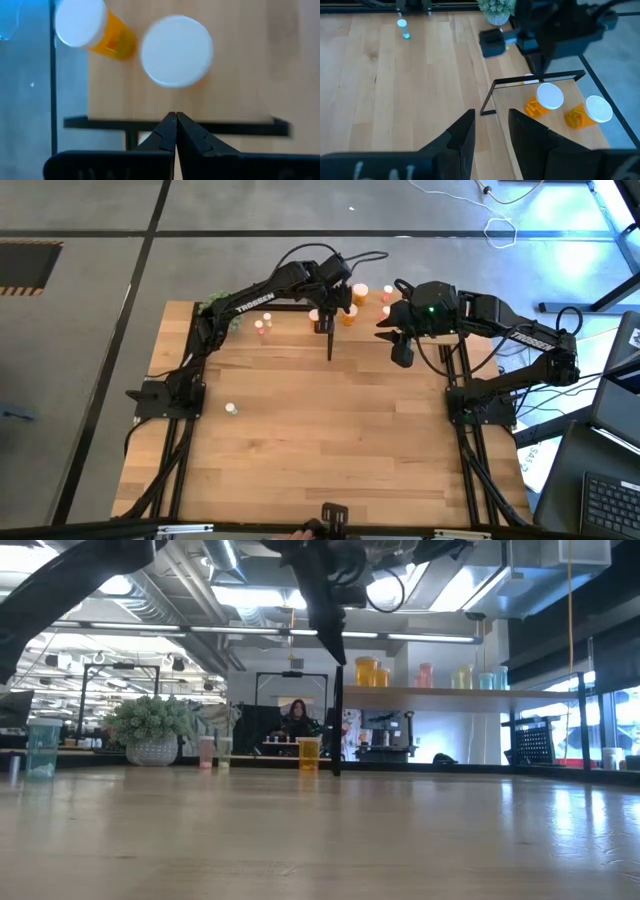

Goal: Pick and place medicine bottles onto shelf by color
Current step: Put the bottom orange pill bottle on the shelf aligned with the other orange pill bottle

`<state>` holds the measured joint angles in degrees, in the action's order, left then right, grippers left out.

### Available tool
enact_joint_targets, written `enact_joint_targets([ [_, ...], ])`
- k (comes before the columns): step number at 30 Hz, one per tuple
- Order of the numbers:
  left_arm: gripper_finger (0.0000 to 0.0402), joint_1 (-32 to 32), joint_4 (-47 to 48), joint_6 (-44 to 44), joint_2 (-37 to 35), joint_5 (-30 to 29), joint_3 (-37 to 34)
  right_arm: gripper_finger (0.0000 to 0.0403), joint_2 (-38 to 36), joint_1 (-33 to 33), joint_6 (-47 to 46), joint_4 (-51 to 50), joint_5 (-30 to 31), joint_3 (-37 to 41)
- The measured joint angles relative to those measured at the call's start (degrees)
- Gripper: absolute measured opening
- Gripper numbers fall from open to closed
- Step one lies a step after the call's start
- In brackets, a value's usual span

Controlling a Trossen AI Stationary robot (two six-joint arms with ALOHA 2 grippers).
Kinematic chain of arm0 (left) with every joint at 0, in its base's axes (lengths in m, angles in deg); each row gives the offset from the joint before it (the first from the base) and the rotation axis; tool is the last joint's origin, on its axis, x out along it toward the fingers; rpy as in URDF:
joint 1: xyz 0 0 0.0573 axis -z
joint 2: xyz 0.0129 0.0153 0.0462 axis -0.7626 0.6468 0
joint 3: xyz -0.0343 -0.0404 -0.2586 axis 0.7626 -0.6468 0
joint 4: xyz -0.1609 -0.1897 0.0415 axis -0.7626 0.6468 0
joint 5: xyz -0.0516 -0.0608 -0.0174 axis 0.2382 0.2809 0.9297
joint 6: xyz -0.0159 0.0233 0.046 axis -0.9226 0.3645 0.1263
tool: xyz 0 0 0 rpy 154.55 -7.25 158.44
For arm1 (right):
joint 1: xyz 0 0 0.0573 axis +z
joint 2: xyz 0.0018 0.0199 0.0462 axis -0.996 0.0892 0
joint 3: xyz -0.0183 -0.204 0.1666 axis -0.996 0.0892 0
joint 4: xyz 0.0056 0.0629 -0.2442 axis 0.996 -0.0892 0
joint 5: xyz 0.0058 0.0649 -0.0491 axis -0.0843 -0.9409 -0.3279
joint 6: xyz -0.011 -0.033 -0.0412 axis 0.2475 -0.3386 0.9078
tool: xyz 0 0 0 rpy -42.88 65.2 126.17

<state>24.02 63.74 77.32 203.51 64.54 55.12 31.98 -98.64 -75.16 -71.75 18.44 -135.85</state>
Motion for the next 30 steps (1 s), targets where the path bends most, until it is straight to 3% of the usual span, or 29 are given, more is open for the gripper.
enact_joint_targets([
  [11, 0.0, -0.9, -2.1, 0.6, 2.3, 3.3, 0.0, 0.012, 0.0, 0.0, 0.0, 0.0, 0.0, 0.0],
  [30, 0.0, 0.5, -8.1, 3.4, 2.9, 3.6, 0.0, 0.012, 0.0, 0.0, 0.2, 0.0, 0.0, 0.0],
])
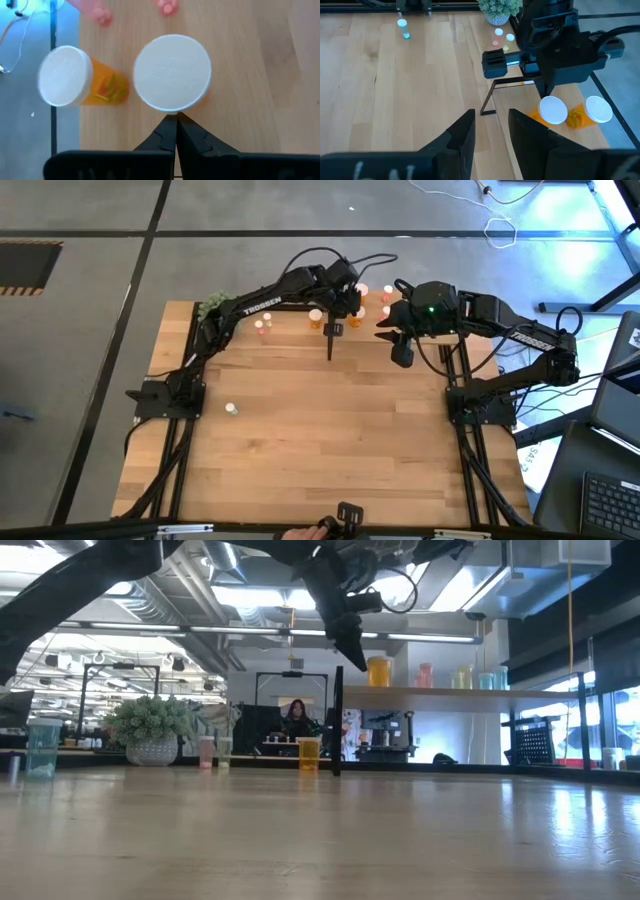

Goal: Pick and place medicine bottles onto shelf by color
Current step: Put the bottom orange pill bottle on the shelf aligned with the other orange pill bottle, then put the blue pill bottle on the shelf aligned with the other blue pill bottles

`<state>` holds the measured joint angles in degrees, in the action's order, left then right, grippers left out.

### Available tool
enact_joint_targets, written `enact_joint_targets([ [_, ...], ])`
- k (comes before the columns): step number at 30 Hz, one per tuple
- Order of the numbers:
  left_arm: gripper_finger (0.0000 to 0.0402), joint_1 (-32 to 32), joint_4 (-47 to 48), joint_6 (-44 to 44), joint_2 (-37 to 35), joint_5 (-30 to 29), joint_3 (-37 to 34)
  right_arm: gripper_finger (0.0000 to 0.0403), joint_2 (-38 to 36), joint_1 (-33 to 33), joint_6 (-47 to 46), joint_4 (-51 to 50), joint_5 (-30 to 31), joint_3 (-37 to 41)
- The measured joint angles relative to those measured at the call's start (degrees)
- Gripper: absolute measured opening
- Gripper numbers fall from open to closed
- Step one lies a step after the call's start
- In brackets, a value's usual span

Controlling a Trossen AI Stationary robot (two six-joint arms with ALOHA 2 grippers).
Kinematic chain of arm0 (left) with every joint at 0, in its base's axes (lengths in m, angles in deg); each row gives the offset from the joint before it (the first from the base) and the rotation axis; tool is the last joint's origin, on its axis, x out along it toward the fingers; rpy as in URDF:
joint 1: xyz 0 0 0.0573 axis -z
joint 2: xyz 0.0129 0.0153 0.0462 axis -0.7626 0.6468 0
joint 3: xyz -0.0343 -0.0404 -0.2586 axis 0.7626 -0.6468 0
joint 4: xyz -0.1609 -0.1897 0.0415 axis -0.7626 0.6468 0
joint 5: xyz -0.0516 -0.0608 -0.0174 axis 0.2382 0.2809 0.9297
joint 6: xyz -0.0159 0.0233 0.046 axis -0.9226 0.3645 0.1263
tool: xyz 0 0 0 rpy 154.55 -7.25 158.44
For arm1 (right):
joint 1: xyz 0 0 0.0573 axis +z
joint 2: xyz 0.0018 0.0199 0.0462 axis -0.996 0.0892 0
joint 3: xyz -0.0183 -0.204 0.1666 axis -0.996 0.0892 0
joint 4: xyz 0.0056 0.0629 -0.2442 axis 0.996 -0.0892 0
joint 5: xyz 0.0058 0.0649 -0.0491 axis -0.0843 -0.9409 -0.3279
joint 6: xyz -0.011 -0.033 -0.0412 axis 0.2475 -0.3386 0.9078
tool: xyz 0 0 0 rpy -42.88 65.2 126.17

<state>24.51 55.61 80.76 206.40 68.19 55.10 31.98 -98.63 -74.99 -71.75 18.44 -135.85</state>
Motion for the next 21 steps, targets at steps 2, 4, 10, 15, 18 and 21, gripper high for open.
enact_joint_targets([
  [2, 0.0, 0.0, -0.5, 0.2, 0.0, -0.1, 0.0, 0.012, 0.0, 0.0, 0.0, 0.0, 0.0, 0.0],
  [4, 0.0, 0.1, -0.7, 0.2, 0.0, 0.0, 0.0, 0.012, 0.0, 0.0, 0.0, 0.0, 0.0, 0.0],
  [10, 0.0, 0.1, -0.7, -0.8, 0.0, -0.1, 0.0, 0.012, 0.0, 0.0, 0.0, -0.5, 0.0, 0.0],
  [15, 0.0, 0.1, 0.7, -1.4, -0.4, -1.7, 0.0, 0.012, 0.0, 0.0, 0.0, -0.5, 0.0, 0.0],
  [18, 0.0, 0.1, 2.0, -2.0, -1.4, -3.4, 0.0, 0.012, 0.0, 0.0, 0.0, -0.4, 0.0, 0.0],
  [21, 0.0, 0.1, 2.6, -3.3, -3.2, -4.7, 0.6, 0.012, 0.0, 0.0, 0.0, -0.3, 0.0, 0.0],
])
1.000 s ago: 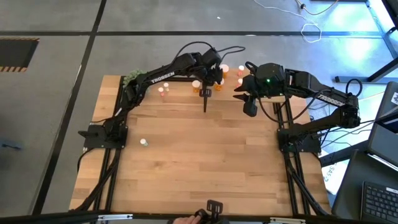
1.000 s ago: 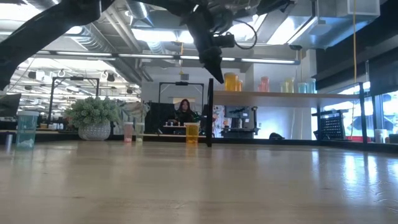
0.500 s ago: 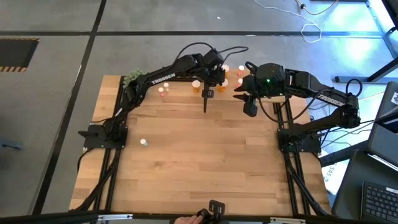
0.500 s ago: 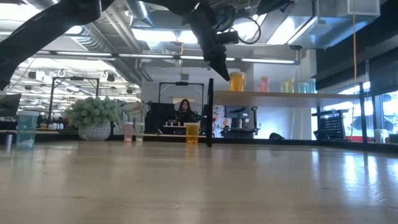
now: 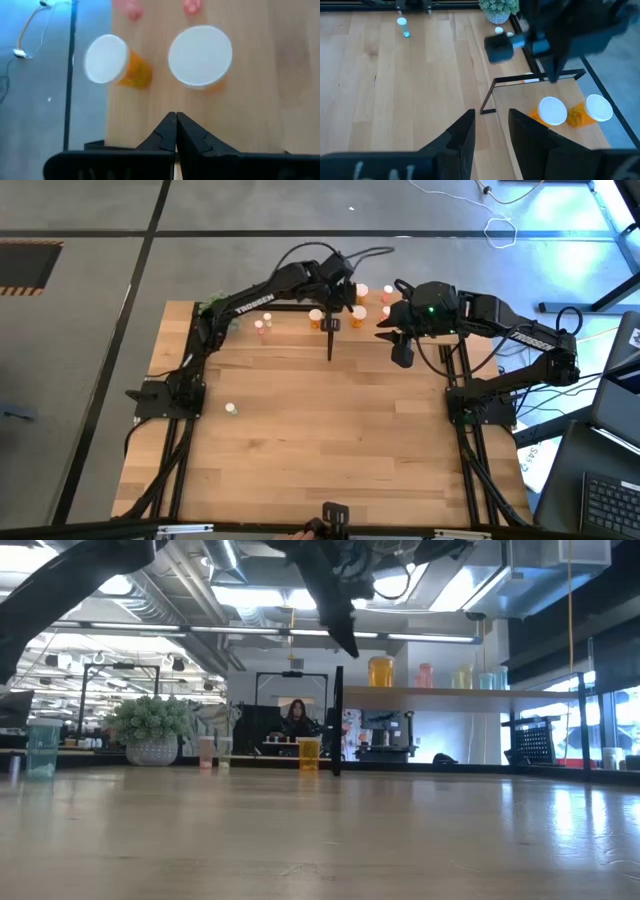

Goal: Pick and place medicine bottles onto shelf by color
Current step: Put the blue pill bottle on the shelf aligned with the other blue pill bottles

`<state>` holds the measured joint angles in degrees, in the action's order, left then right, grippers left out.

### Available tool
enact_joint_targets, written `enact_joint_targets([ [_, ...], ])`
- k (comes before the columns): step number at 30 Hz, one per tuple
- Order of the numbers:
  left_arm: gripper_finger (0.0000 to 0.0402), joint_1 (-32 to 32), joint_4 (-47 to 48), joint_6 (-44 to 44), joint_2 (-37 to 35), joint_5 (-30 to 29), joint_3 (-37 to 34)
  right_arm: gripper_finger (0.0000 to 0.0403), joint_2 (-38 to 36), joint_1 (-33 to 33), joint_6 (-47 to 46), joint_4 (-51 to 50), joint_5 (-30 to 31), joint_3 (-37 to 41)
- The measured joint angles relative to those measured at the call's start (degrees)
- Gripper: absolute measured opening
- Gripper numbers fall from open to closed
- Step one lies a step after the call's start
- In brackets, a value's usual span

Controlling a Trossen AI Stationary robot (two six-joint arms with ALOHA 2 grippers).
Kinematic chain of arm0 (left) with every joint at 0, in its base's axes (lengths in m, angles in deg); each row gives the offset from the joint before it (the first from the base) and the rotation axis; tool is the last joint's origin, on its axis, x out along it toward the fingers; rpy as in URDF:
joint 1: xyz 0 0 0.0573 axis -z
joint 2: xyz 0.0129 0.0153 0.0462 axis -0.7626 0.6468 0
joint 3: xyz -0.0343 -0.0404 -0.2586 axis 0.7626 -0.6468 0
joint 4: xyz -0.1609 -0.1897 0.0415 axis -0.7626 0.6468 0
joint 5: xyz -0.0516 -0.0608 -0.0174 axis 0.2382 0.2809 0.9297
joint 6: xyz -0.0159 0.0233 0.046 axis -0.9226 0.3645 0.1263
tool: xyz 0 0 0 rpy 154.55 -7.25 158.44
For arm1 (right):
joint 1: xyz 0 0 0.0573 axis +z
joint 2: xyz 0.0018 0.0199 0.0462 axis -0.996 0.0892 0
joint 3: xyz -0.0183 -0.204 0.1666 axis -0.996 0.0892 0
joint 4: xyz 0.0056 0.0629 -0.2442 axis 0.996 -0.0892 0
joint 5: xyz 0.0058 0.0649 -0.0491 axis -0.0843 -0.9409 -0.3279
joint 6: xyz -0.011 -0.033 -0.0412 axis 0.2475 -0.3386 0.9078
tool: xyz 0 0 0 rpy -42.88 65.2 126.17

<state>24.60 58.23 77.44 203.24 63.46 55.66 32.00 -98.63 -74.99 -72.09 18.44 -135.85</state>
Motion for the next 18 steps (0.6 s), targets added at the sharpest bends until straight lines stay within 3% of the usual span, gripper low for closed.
enact_joint_targets([
  [12, 0.0, 3.2, 11.0, -12.7, -10.7, -1.0, 0.9, 0.0119, 0.0, 0.0, -0.1, 0.3, -0.1, 0.0],
  [18, 0.0, 5.9, 20.1, -21.2, -15.7, -5.1, 0.8, 0.0101, 0.0, 0.0, 1.0, 0.3, -0.1, 0.0],
])
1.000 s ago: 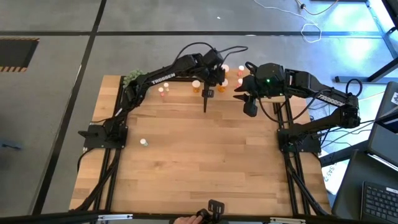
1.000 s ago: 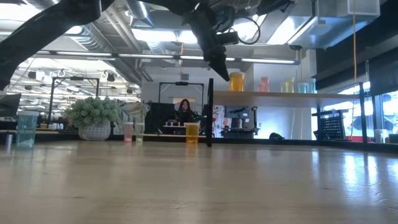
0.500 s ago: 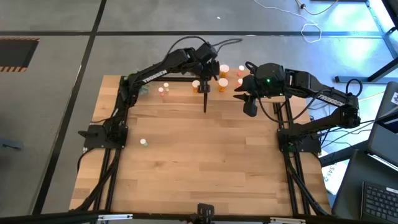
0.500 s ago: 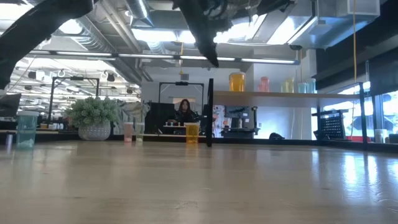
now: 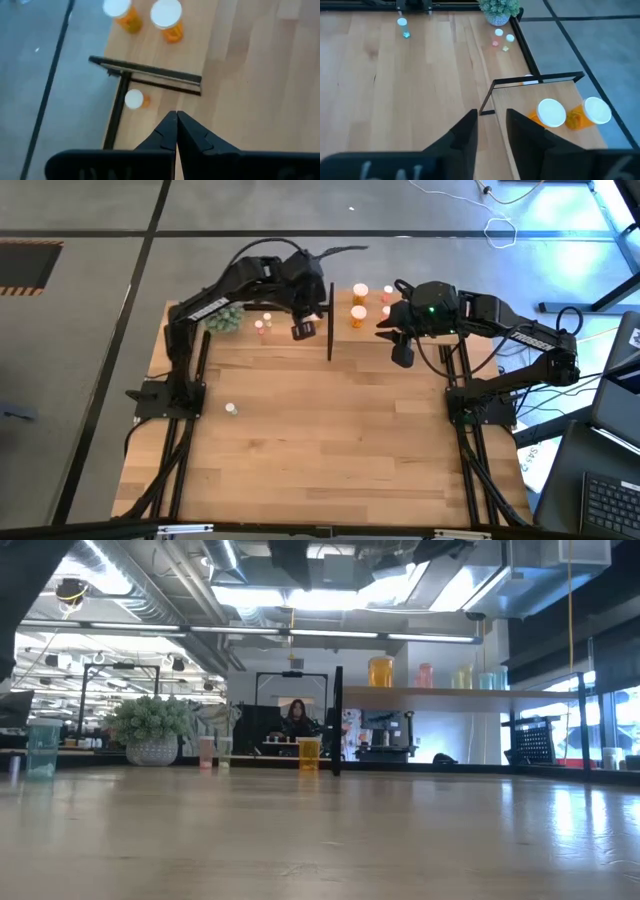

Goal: Pick and place medicine bottles onto shelf by color
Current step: Put the blue pill bottle on the shelf aligned with the other blue pill bottles

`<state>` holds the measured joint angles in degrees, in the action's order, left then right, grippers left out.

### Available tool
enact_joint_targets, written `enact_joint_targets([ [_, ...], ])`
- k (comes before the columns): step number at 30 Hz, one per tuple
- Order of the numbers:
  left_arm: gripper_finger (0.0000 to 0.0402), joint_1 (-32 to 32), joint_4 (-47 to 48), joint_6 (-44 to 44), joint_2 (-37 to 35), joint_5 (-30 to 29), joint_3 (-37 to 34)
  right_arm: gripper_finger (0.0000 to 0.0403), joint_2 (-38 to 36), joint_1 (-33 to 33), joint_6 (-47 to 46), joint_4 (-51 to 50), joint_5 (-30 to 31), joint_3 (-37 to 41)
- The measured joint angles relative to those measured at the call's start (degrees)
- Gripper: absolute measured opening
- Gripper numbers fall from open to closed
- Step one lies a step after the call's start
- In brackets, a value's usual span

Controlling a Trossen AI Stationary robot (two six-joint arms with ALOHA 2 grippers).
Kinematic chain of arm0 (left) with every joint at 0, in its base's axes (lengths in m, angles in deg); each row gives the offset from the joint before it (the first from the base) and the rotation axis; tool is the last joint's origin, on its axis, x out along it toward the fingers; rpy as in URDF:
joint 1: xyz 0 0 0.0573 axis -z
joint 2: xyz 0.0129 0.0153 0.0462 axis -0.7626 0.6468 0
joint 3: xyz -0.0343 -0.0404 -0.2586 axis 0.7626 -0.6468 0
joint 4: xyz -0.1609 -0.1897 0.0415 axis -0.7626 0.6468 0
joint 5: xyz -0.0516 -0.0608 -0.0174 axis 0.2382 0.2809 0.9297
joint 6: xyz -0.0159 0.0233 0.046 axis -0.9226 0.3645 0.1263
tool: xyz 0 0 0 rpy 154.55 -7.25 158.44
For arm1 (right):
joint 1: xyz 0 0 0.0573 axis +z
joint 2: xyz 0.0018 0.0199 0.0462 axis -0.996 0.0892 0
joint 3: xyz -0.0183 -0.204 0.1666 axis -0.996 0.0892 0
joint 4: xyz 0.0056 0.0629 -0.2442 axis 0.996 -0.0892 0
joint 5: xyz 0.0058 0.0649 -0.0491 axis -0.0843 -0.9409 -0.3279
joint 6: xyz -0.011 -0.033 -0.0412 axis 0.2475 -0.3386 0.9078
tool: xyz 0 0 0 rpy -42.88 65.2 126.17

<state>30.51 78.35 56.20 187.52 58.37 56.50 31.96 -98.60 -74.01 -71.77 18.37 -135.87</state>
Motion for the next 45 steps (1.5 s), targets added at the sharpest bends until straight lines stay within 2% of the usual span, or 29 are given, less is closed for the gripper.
enact_joint_targets([
  [7, 0.0, 3.9, 7.6, -9.4, -4.0, -1.4, 0.0, 0.0009, 0.0, 1.3, 5.2, 0.9, -1.0, -0.3],
  [11, 0.0, 6.0, 11.7, -15.2, -5.4, -1.6, 0.0, 0.0009, 0.0, 3.6, 6.4, 1.3, -1.0, -2.4],
  [14, 0.0, 7.9, 13.5, -18.6, -5.9, -4.1, 0.0, 0.0004, 0.0, 5.8, 6.6, 1.3, -0.9, -4.4],
  [18, 0.0, 10.4, 13.3, -19.5, -6.4, -3.2, 0.0, 0.0003, 1.0, 9.0, 6.3, 1.3, -0.3, -6.8],
  [28, 0.0, 19.0, 13.3, -26.9, -11.6, -3.8, -1.1, 0.0002, 11.3, 15.8, 4.1, -1.8, 1.1, -16.7],
  [33, 0.0, 23.8, 13.3, -34.3, -16.1, -4.1, -7.4, 0.0001, 17.6, 18.0, 3.2, -6.6, 1.2, -25.3],
  [39, 0.0, 29.6, 13.3, -44.8, -22.5, -4.0, -20.4, 0.0001, 25.8, 20.1, 4.6, -13.2, 1.0, -35.1],
  [45, 0.0, 34.0, 13.3, -53.7, -29.6, -4.2, -31.8, 0.0009, 31.1, 20.3, 4.9, -16.4, 1.0, -39.5],
])
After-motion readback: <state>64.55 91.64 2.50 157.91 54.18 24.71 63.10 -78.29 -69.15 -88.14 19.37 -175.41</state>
